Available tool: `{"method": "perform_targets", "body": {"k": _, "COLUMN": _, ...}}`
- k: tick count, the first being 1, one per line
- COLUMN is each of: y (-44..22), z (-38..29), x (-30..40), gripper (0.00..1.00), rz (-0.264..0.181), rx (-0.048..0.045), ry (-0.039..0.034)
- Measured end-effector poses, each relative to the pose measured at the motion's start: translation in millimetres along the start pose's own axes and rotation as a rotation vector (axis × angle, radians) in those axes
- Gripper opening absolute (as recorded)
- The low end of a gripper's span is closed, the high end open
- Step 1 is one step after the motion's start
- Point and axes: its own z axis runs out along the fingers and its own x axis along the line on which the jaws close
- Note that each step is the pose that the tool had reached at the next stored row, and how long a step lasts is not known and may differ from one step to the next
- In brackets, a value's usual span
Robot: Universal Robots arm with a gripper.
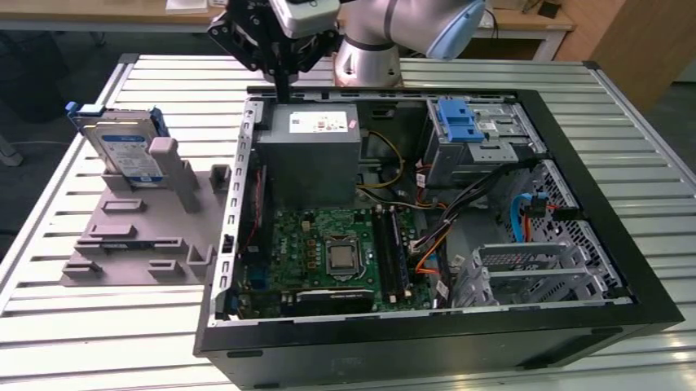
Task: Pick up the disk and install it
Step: 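Reach for the disk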
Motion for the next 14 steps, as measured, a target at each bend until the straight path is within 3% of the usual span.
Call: {"method": "perform_targets", "body": {"k": 14, "y": 2.9, "z": 0.4, "x": 8.4, "gripper": 0.11, "rz": 0.000, "rx": 0.0004, "ry": 0.0001}}
